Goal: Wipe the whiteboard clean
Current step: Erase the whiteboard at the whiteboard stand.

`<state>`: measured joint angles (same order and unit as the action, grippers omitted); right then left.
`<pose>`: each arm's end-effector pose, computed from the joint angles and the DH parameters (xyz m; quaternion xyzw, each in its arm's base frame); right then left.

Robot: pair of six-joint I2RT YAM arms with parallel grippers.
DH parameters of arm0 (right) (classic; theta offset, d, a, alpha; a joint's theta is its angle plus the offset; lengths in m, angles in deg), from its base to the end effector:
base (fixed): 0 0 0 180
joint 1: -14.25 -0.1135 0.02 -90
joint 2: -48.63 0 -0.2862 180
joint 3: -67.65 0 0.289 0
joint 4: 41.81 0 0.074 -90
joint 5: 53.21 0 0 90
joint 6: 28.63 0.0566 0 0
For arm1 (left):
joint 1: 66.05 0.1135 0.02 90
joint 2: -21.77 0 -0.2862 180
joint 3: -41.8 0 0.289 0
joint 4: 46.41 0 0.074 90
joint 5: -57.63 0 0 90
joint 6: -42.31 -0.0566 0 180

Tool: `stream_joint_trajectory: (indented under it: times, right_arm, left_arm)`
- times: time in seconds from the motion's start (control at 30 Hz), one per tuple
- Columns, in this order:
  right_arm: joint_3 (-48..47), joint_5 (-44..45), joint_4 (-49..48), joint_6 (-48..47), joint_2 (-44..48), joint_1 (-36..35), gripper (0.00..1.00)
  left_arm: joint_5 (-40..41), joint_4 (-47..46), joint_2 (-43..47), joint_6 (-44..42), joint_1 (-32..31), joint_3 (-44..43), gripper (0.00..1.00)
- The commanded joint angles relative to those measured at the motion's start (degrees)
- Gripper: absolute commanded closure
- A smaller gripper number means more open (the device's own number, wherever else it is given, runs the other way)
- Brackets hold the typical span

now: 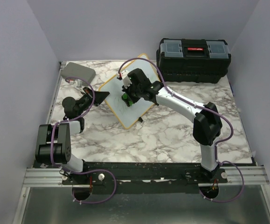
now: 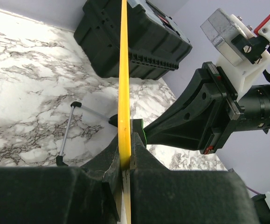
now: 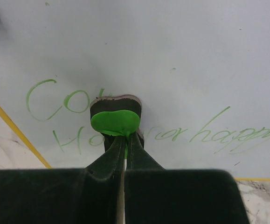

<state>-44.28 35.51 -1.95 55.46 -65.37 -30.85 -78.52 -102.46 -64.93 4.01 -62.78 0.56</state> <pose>0.3678 0.3709 0.2773 -0.3973 0.8223 0.1462 0.3803 0.3193 -0.0226 0.2140 -0.0037 0.6606 -0.5187 0.5428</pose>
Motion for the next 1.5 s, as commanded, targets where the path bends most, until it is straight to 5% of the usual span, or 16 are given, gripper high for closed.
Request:
stream_joint_trajectory:
  times: [0.0, 0.17, 0.4, 0.6, 0.7, 0.9, 1.03, 1.47]
  right_arm:
    - [0.2, 6.0, -6.0, 0.6, 0.8, 0.6, 0.99]
    - [0.0, 8.7, -6.7, 1.7, 0.8, 0.4, 0.99]
    - [1.3, -10.0, -5.7, 1.0, 1.4, -0.1, 0.99]
    - [0.5, -16.0, -5.3, 0.2, 1.2, -0.2, 0.99]
    - [0.6, -12.9, -5.3, 0.6, 0.9, -0.2, 0.99]
    - [3.0, 9.1, -9.1, 2.6, 1.9, -0.2, 0.99]
    - [4.7, 11.6, -11.0, 2.2, 3.4, -0.2, 0.99]
    - [2.0, -19.5, -5.3, 1.1, 1.2, -1.8, 0.99]
  left_arm:
    - [-4.5, -1.6, -0.6, -0.7, -1.2, 0.2, 1.00]
    - [-4.5, -1.3, -0.3, -0.9, -1.2, 0.3, 1.00]
    - [-4.5, -1.5, -0.5, -0.7, -1.2, 0.2, 1.00]
    - [-4.5, -1.0, 0.0, -0.9, -1.2, 0.2, 1.00]
    - [-4.6, -1.0, -0.2, -0.9, -1.2, 0.0, 1.00]
    - [-4.6, -0.8, 0.0, -1.1, -1.3, 0.0, 1.00]
    - [-4.6, -0.9, -0.4, -0.9, -1.2, -0.2, 1.00]
    - [-4.6, -0.8, 0.0, -0.9, -1.3, -0.1, 1.00]
